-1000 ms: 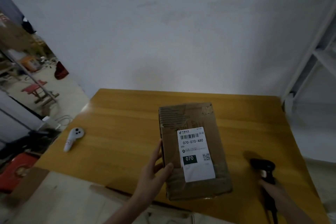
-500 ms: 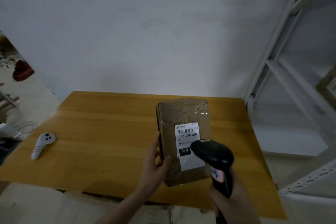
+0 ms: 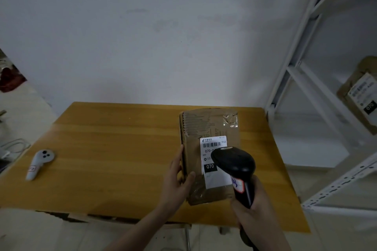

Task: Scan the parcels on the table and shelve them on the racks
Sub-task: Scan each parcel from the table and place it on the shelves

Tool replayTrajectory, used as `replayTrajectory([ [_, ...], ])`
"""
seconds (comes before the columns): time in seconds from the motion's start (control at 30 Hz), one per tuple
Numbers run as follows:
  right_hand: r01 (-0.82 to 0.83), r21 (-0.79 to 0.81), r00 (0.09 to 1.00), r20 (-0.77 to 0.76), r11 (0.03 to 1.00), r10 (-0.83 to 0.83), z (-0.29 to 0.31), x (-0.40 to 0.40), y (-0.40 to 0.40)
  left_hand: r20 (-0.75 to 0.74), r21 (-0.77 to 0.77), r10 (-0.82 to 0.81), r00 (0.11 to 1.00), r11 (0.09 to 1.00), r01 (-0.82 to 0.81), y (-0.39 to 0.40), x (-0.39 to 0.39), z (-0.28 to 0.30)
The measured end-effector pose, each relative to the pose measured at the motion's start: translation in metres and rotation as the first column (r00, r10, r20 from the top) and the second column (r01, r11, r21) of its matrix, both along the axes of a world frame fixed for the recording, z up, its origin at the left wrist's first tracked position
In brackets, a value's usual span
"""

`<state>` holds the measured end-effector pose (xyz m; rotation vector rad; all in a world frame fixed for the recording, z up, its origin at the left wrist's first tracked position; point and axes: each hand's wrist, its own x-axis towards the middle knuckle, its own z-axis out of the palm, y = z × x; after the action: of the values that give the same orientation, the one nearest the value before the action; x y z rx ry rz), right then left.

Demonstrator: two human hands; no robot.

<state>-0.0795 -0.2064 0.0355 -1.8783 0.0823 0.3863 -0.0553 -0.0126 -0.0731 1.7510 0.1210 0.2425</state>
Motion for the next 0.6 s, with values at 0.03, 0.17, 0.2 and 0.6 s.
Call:
replayTrajectory([
  [0.03, 0.002, 0.004, 1.0, 0.001, 1.0, -0.002, -0.001, 0.0, -0.002, -0.002, -0.006, -0.002, 1.0, 1.0, 0.002, -0.001, 0.0, -0.001],
  [0.17, 0.002, 0.012, 1.0, -0.002, 1.0, -0.002, -0.002, 0.0, -0.007, -0.013, -0.028, -0.018, 1.0, 0.999, 0.018, -0.003, 0.0, -0.002],
  [0.2, -0.001, 0.016, 1.0, -0.007, 1.0, 0.001, -0.002, 0.0, -0.008, -0.013, -0.031, -0.018, 1.0, 0.999, 0.018, -0.003, 0.0, -0.003],
  [0.6, -0.027, 0.084, 0.999, -0.027, 0.996, 0.029, -0.009, 0.004, -0.018, -0.016, -0.044, -0.007, 1.0, 0.999, 0.006, -0.01, 0.0, -0.002],
])
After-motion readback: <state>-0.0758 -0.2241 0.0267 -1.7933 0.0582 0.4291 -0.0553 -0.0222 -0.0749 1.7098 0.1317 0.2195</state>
